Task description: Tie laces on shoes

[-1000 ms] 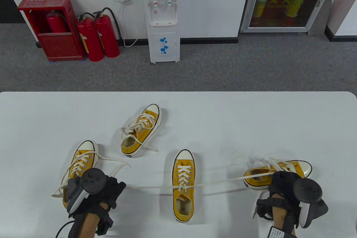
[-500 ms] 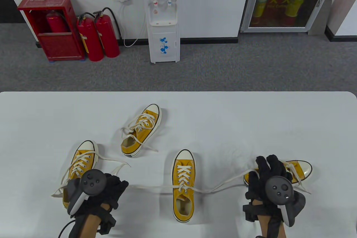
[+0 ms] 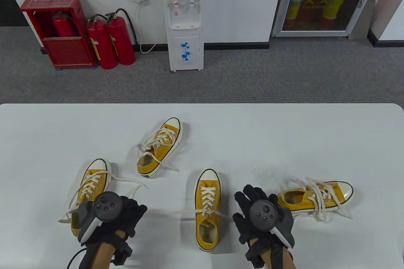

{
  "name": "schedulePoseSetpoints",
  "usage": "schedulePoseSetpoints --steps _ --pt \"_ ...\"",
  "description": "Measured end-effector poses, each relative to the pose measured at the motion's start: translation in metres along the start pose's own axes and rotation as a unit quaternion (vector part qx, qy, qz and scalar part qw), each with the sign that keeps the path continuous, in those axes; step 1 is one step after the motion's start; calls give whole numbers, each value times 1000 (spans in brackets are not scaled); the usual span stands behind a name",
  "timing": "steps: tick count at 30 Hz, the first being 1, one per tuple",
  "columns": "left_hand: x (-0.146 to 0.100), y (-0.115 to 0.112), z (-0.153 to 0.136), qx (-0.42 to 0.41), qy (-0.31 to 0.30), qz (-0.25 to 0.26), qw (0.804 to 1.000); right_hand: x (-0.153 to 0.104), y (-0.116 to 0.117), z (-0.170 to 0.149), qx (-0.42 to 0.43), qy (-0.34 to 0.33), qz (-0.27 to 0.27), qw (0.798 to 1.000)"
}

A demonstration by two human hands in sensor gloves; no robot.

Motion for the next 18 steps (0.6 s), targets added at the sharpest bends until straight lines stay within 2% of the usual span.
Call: schedulePoseSetpoints --steps 5,8,12,15,18 --pt "0 -1 0 1 0 -1 1000 10 36 2 -50 21 72 996" --pt "0 -1 1 2 0 -2 1000 13 43 2 -43 21 78 996" --pt "0 -1 1 3 0 -2 1000 15 43 2 -20 28 65 997" --pt "0 -2 1 2 0 -3 1000 14 32 0 10 20 20 1000" --pt "0 -2 1 1 1 -3 1000 12 23 -5 61 17 22 998"
Point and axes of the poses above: the tracker on the back of each hand, its own z axis roughly to the thumb side, its own x axis roughly from the wrist to the fingertips, y = z × x, the point moved 5 cm from there along x, roughly from the wrist to the fingertips, and after that the axes turned 5 degrees about x, right-handed, at the moved point
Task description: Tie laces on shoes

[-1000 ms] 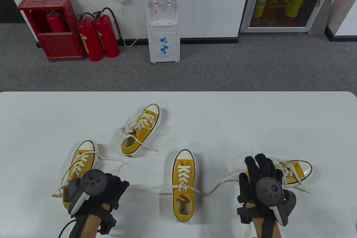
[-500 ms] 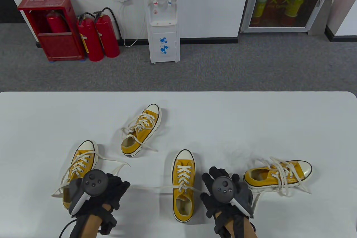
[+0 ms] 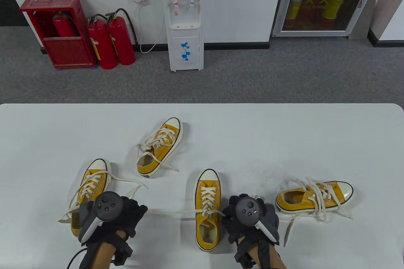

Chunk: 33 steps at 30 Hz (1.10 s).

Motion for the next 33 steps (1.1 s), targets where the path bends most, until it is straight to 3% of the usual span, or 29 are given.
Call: schedulePoseSetpoints --steps 7,16,26,33 --pt "0 -1 0 0 1 -2 1000 -8 -22 -11 191 -29 9 981" --pt "0 0 2 13 -1 2 1000 -8 -26 -14 418 -76 19 905" --pt "0 0 5 -11 -11 1 1000 -2 0 14 539 -120 118 825" --pt "-3 3 15 -75 -40 11 996 0 5 23 551 -130 132 814"
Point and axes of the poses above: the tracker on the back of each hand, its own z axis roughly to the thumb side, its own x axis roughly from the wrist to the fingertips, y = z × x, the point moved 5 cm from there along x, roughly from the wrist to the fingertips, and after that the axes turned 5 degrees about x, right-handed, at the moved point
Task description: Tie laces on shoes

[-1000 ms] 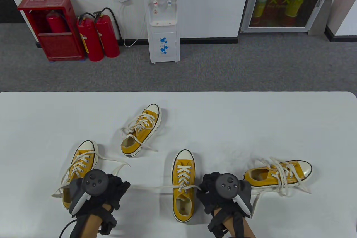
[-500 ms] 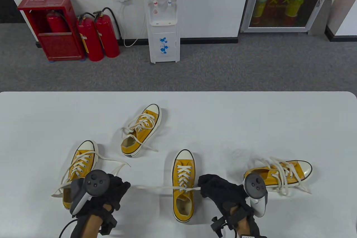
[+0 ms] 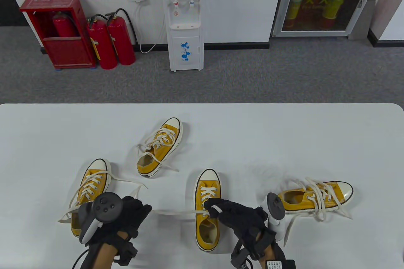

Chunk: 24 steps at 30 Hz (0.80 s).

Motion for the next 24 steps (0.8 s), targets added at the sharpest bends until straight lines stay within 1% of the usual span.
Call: schedulePoseSetpoints --steps 1,3,6,8,13,16,18,21,24 --pt "0 0 2 -12 -5 0 1000 0 0 0 1 -2 -4 1000" --pt "-2 1 8 -78 -25 -4 997 2 1 2 -11 -5 -12 1000" --pt "-5 4 23 -158 -62 0 986 3 2 3 -30 -5 -23 999" --pt "-8 8 34 -194 -85 -1 977 4 3 3 -49 -3 -26 998" --pt "-10 18 66 -257 -121 -1 959 5 6 6 -105 -4 -57 993" --pt "-10 19 89 -265 -146 -28 953 6 8 12 -173 -9 -81 981" --pt "-10 21 108 -252 -167 -38 952 6 12 13 -210 -9 -83 974" --pt "-10 22 128 -231 -187 -41 954 7 18 14 -235 -11 -80 969" --pt "-9 17 147 -219 -208 -61 951 7 21 16 -266 -12 -83 960"
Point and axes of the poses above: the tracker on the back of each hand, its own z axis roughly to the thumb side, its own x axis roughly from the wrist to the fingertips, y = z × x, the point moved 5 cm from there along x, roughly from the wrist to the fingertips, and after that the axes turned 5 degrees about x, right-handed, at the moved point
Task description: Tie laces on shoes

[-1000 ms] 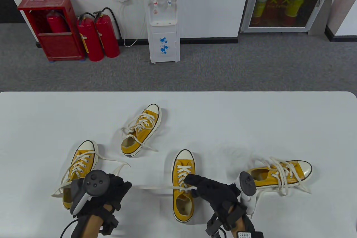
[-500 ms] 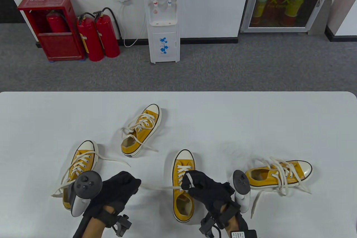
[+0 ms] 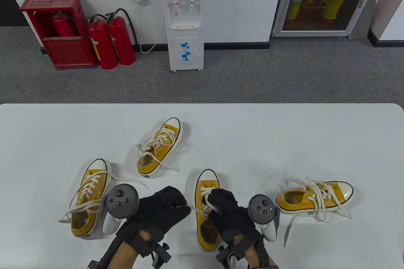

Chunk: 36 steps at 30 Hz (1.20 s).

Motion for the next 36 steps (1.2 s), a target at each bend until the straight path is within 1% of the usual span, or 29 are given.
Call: schedulePoseSetpoints --steps 2,6,8,11,14,15,19,24,27,28,32,33,36 --pt "6 -9 9 10 -12 -17 1000 -1 1 2 -24 -3 -7 1000" --pt "14 -23 21 37 -27 -48 998 -2 8 7 -64 -17 -1 998" --pt "19 -24 23 52 -26 -46 997 -3 12 11 -82 -24 7 996" --pt "27 -20 20 59 -17 -24 998 -4 18 15 -115 -36 19 993" --pt "34 -12 5 71 12 15 997 -7 24 19 -141 -53 33 988" --pt "37 -10 -3 77 30 22 996 -7 27 21 -138 -67 48 987" --pt "42 -9 -38 75 81 37 993 -9 31 21 -134 -70 65 986" --pt "44 -22 -77 90 130 23 987 -10 32 22 -126 -79 71 986" --pt "44 -33 -95 91 152 14 984 -10 26 20 -104 -83 57 989" --pt "44 -36 -99 91 154 13 984 -9 24 19 -92 -83 50 991" --pt "43 -54 -114 112 169 -18 979 -7 8 9 -23 -67 24 997" --pt "42 -58 -117 113 171 -23 979 -6 6 5 0 -60 27 998" --pt "40 -67 -120 112 173 -33 978 -6 -2 -5 56 -42 13 997"
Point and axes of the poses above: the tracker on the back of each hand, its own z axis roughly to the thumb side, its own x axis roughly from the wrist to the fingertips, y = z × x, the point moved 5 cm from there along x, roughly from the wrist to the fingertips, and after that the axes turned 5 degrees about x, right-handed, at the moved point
